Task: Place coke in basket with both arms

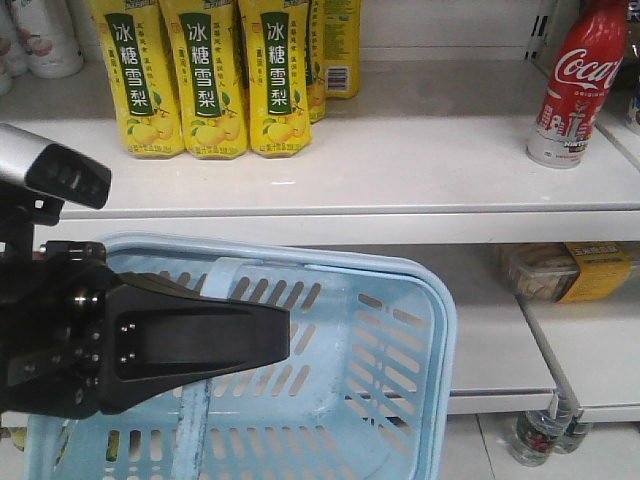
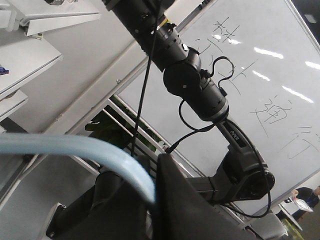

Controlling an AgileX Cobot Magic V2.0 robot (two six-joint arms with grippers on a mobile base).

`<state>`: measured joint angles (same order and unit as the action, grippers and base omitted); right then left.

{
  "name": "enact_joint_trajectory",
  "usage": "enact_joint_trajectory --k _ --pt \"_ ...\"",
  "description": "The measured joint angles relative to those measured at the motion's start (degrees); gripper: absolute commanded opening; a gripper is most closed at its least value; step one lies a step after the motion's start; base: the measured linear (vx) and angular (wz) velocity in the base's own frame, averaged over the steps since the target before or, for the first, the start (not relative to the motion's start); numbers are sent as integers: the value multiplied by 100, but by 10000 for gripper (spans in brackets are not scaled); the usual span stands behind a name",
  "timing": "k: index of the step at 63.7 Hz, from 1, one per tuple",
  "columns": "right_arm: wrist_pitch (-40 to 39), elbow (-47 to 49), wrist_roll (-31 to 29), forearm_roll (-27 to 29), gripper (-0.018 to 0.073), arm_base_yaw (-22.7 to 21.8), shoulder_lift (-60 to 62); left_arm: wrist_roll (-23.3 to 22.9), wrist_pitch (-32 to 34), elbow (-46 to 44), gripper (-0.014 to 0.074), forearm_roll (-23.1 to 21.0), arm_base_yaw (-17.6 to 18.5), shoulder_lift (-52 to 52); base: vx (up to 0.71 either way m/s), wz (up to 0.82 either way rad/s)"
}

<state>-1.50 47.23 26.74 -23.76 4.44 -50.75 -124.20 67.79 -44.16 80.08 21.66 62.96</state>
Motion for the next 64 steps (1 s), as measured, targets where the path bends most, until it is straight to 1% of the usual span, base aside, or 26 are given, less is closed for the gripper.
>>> enact_joint_trajectory --k 3,7,25,50,53,58,60,64 --pt "-28 20 -42 -125 580 157 -94 0 0 0 -6 0 0 0 0 0" --pt "-56 80 -79 -189 580 220 -219 0 0 0 -6 0 0 0 0 0" --pt "-42 806 -147 -164 580 187 -780 0 0 0 -6 0 0 0 0 0" --pt "209 2077 -197 -153 577 129 -2247 0 0 0 -6 0 0 0 0 0" --pt "223 2165 -201 -153 567 129 -2377 0 0 0 -6 0 0 0 0 0" --pt "265 2350 -203 -147 526 129 -2577 0 0 0 -6 0 0 0 0 0" --pt "285 2391 -209 -148 502 129 -2615 0 0 0 -6 0 0 0 0 0" --pt "361 2499 -211 -148 426 129 -2708 0 0 0 -6 0 0 0 0 0"
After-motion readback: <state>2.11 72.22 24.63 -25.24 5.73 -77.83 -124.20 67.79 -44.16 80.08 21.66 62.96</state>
